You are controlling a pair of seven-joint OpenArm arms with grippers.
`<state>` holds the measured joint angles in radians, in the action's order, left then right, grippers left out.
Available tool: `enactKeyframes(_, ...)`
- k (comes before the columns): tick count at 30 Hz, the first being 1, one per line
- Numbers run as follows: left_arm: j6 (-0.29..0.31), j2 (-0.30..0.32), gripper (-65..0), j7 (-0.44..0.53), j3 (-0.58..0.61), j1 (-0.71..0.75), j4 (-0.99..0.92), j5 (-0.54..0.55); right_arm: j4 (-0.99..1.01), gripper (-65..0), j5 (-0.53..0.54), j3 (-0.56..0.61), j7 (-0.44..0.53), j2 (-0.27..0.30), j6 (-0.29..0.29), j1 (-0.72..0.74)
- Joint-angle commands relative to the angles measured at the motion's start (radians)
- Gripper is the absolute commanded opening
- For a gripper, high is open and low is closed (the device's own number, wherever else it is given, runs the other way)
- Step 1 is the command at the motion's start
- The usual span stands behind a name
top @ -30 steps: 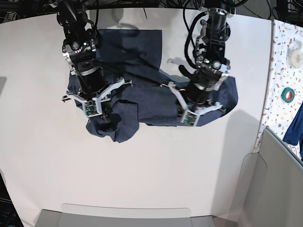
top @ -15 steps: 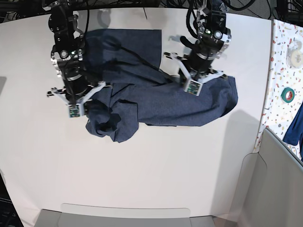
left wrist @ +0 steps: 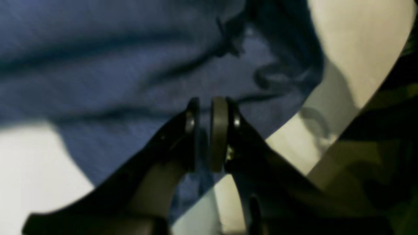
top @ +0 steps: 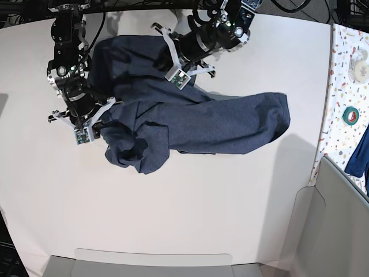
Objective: Layout the t-shirt on the table in an organized manner, then fold the t-shirt properly
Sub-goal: 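Drag the shirt edge with both grippers away from the robot to spread it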
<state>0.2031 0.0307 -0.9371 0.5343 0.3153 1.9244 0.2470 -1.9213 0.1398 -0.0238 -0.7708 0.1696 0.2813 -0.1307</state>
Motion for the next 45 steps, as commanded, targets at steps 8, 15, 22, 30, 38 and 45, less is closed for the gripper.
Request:
enactKeyframes(8, 0.002, 0.022, -58.6, 0.086, -0.075, 0.002, -0.188, 0.012, -0.011, -65.0, 0.054, 0.100, 0.032, -0.018, 0.036, 0.039)
enactKeyframes(15, 0.000, 0.051, -58.6, 0.102, -0.076, 0.003, -0.220, 0.012, 0.240, -65.0, 0.054, 0.138, 0.034, -0.049, 0.029, 0.177)
enactKeyframes(22, -0.176, 0.130, -58.6, 0.112, -0.070, 0.005, -0.228, 0.012, 0.375, -65.0, 0.054, 0.137, 0.029, 0.035, 0.005, 0.270)
enactKeyframes(30, -0.193, 0.205, -58.6, 0.206, -0.075, 0.048, -0.263, 0.012, 0.533, -65.0, 0.054, 0.066, 0.030, 0.166, -0.041, 0.395)
enactKeyframes(38, -0.193, 0.209, -58.6, 0.235, -0.070, 0.068, -0.285, 0.012, 0.814, -65.0, 0.053, 0.061, 0.141, 0.215, -0.041, 0.541)
enactKeyframes(45, -0.193, 0.203, -58.6, 0.231, -0.070, 0.063, -0.285, 0.012, 0.653, -65.0, 0.068, -0.014, 0.124, 0.206, -0.061, 0.501)
